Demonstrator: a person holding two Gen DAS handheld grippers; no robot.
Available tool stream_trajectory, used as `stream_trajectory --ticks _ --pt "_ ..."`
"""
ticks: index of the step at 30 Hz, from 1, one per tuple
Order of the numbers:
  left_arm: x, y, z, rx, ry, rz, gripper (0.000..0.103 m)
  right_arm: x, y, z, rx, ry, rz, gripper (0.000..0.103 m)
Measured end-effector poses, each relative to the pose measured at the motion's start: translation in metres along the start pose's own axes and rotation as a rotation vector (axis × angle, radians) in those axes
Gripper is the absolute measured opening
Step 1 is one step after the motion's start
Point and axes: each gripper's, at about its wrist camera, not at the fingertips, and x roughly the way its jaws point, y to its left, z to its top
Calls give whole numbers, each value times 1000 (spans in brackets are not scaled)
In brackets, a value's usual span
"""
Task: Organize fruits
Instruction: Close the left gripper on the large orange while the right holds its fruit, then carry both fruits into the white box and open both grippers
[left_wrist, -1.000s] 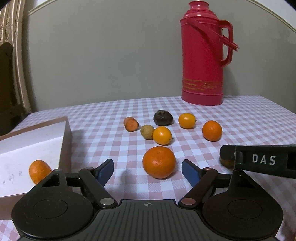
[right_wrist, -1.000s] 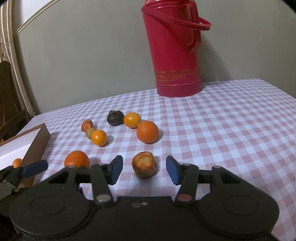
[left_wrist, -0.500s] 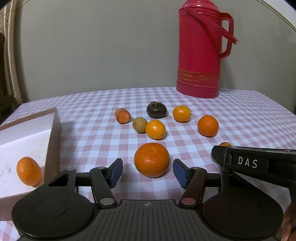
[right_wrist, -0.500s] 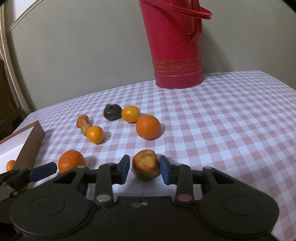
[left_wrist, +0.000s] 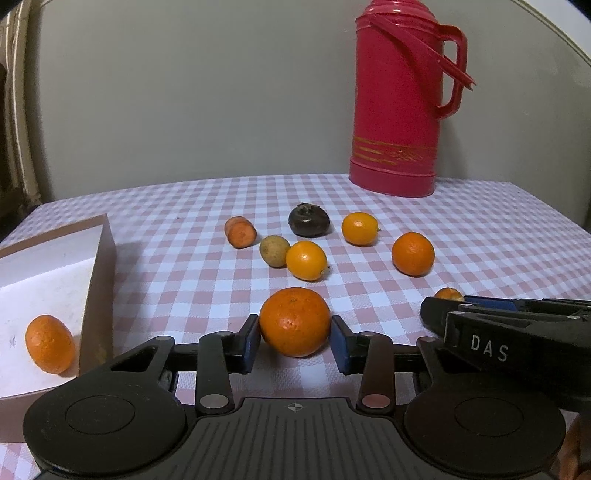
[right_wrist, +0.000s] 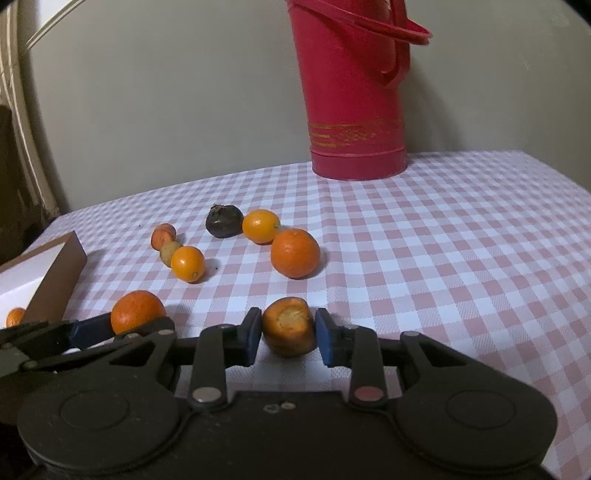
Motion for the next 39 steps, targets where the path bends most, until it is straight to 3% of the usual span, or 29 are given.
stream_trajectory --ticks 13,23,32,39 --pt "-24 15 -11 -2 -5 -13 40 -22 -8 -2 7 -1 65 22" --pt "-59 32 -22 3 -25 -21 40 -54 8 -11 -54 -25 136 22" --pt "-93 68 -23 -35 -93 41 40 -72 46 -9 -101 -91 230 22" --pt "-109 114 -23 -111 -142 133 40 -73 92 -3 -133 -138 325 22"
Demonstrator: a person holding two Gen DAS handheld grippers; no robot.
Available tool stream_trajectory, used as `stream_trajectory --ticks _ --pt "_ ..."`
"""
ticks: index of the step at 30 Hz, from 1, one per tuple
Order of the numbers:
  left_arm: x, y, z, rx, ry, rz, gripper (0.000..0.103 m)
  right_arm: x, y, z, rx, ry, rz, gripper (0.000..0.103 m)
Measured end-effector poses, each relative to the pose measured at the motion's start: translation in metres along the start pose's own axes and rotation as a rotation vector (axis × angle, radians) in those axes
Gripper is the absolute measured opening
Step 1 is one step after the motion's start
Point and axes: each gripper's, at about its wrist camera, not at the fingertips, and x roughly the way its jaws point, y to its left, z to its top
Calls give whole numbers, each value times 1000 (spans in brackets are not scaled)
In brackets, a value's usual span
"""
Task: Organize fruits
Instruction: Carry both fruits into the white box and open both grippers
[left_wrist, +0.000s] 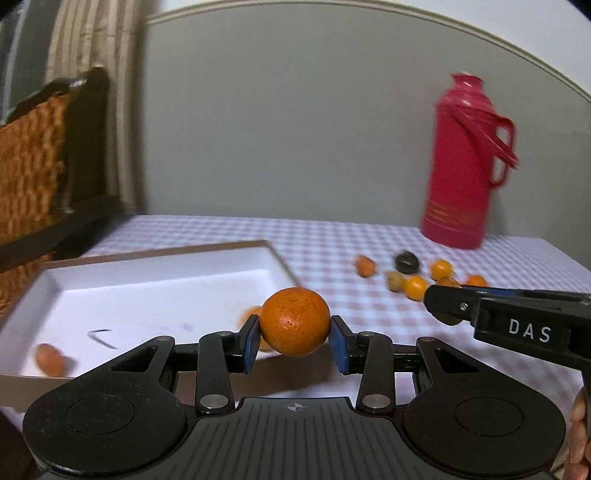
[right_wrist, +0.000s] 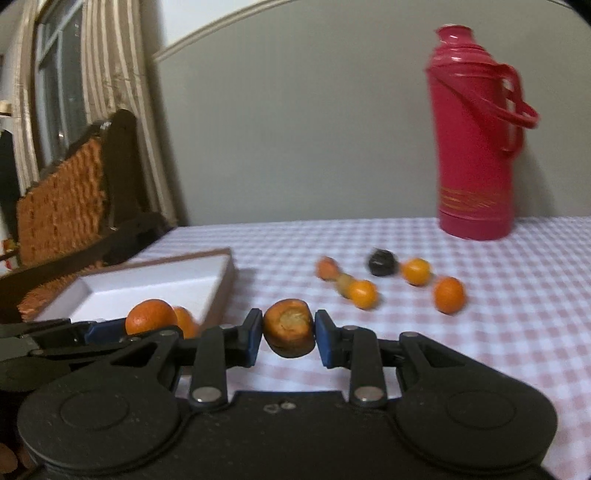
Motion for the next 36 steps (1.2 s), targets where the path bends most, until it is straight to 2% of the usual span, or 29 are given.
stream_trajectory --ticks 8,15,23,27,28,29,30,31,33,36 --pt "-9 58 1 -69 -39 146 40 32 40 9 -7 -19 93 22" --pt "-7 103 2 -112 -46 266 40 56 73 13 -42 -30 139 22" --pt "21 142 4 -142 -12 369 40 88 93 20 -56 -18 140 22" --pt "36 150 3 -157 20 407 40 103 98 17 -79 -10 109 25" --pt "40 153 3 -164 31 424 46 106 98 17 -85 -7 98 38" --pt "42 155 4 -172 44 433 57 108 97 17 -86 -5 91 62" --pt "41 156 5 -184 44 438 92 106 94 17 -75 -13 89 71" --pt "37 155 5 -195 23 452 103 102 91 18 -58 -34 87 74" --pt "19 148 8 -176 -79 476 103 94 87 23 -47 -59 92 75" --pt "7 140 10 -150 -113 484 103 85 80 26 -17 -90 87 88"
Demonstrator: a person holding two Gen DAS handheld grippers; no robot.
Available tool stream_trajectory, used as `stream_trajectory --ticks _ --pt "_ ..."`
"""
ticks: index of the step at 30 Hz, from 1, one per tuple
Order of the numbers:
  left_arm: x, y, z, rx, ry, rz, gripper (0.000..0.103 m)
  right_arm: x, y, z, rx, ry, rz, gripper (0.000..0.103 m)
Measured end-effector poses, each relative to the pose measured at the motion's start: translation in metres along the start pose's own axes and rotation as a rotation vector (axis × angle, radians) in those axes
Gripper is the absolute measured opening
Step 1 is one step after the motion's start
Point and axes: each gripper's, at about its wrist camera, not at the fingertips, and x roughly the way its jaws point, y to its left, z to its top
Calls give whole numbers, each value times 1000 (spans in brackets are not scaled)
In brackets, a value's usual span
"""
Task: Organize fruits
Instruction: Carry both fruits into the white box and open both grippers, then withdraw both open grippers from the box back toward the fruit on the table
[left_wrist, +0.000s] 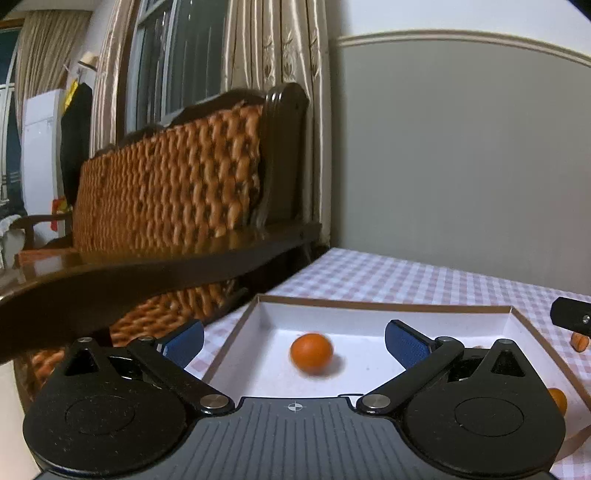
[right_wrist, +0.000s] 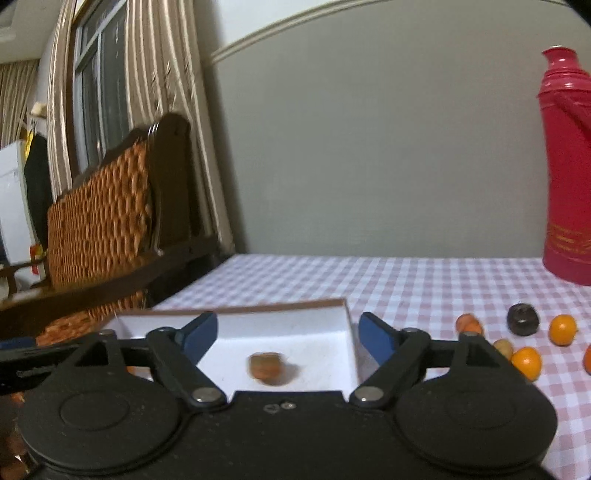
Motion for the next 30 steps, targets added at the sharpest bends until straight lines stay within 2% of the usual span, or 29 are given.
stream_trajectory --ticks 9,21,30 --pt "-14 -8 -4 48 -9 -22 103 -3 -5 0 40 16 -2 97" --pt "-15 -15 -4 40 5 -28 103 -10 -12 1 40 26 -35 97" --pt "-20 -32 -5 60 0 -60 103 -19 -18 0 37 30 -58 97"
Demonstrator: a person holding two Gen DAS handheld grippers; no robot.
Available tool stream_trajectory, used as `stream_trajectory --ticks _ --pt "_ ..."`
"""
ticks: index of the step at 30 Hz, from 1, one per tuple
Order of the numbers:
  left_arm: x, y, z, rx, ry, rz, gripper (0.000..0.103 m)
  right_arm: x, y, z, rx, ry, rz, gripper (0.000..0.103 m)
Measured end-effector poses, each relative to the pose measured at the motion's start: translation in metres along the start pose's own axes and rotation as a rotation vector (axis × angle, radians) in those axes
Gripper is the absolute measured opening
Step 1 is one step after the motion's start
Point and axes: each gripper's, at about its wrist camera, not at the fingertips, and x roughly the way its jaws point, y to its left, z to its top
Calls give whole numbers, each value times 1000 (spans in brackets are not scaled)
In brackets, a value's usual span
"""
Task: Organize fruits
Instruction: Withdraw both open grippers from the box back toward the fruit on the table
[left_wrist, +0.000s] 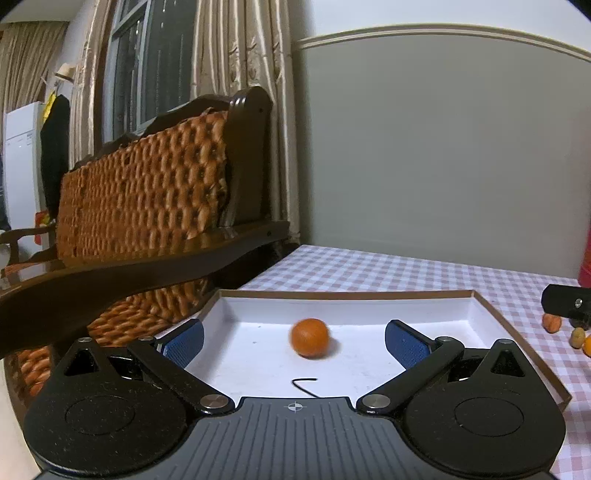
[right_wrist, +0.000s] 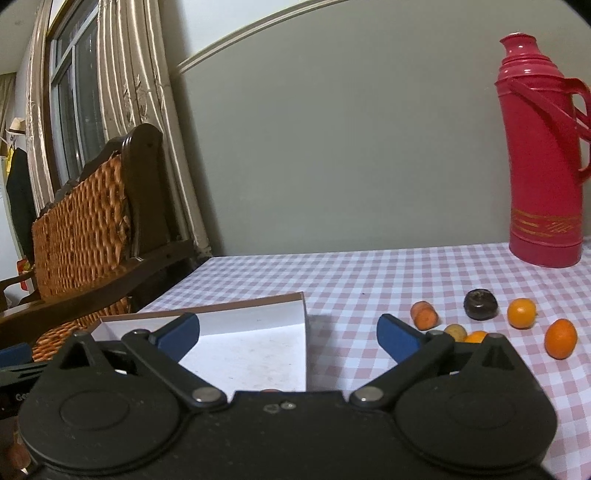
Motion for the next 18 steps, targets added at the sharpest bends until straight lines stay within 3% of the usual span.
stream_trajectory --ticks 8,11,12,14,16,17,18 --pt "-4 -24 1 -2 -25 -45 103 -16 -18 -5 -17 -19 -30 97" --pt "-6 -29 4 -48 -24 -71 103 -23 -37 -10 -1 -21 -37 97" --pt "-6 -32 2 -53 -54 -60 103 -24 -46 -12 17 -19 -40 97" --pt "1 -42 2 -30 -37 -2 103 -26 -61 -15 49 -12 -59 97" --pt "3 -46 1 -53 -93 -21 103 -30 -78 -21 86 -28 -78 97" --pt "9 -54 0 -33 -110 16 103 -29 -85 -24 99 -27 -98 97" --pt "16 -61 1 3 -84 30 103 -27 -92 -25 116 -11 -118 97"
